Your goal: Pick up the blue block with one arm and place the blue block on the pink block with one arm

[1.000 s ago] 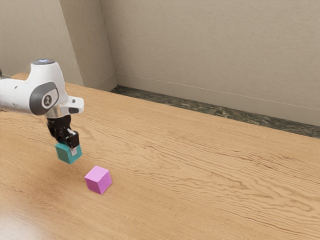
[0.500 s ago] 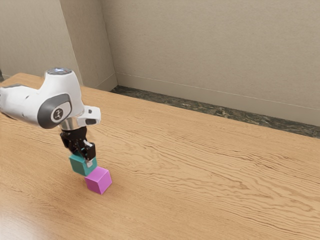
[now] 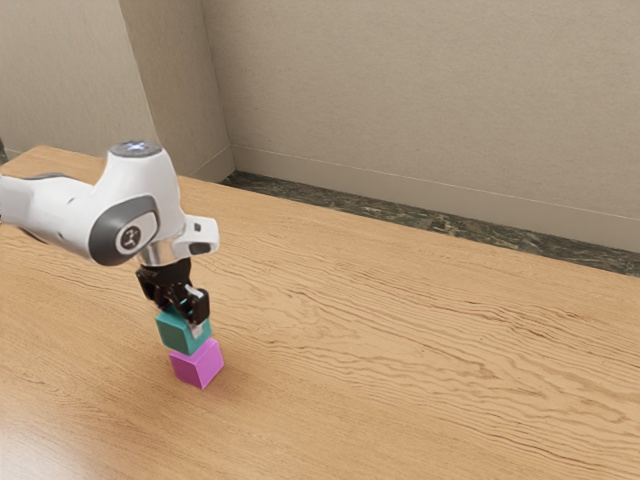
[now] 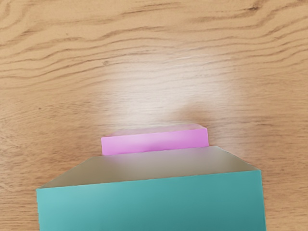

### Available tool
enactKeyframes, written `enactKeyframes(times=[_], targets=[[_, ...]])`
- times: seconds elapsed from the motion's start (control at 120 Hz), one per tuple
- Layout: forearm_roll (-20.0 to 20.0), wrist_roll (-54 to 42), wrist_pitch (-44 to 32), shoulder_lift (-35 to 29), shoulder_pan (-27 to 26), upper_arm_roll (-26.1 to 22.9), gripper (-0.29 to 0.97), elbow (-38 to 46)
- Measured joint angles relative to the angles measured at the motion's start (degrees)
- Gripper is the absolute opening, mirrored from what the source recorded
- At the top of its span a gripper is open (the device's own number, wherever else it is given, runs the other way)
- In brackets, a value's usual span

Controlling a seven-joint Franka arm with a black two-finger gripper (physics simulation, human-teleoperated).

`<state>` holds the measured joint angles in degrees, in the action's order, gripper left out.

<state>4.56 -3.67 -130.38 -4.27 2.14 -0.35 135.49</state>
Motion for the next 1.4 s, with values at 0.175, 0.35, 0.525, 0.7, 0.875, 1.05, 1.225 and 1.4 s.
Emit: enactKeyframes(times=[0.175, 0.35, 0.525, 0.7, 0.875, 1.05, 1.225, 1.4], targets=[[0.00, 1.00, -0.54, 0.75, 0.13, 0.00, 0.34, 0.06], [0.04, 1.75, -1.05, 1.45, 0.14, 0.00, 0.34, 0.09], [0.06, 2.32, -1.51, 1.73, 0.02, -0.01, 0.34, 0.07], [0.09, 2.75, -1.72, 1.99, 0.03, -0.01, 0.34, 0.14], [0.08, 2.87, -1.86, 2.37, 0.07, 0.00, 0.46, 0.07], [-0.04, 2.65, -1.85, 2.31, 0.10, 0.00, 0.58, -0.09], [0.67, 2.39, -0.86, 0.92, 0.26, 0.00, 0.64, -2.10], [1.97, 2.06, 2.68, -1.42, 0.98, 0.18, 0.66, -5.46]])
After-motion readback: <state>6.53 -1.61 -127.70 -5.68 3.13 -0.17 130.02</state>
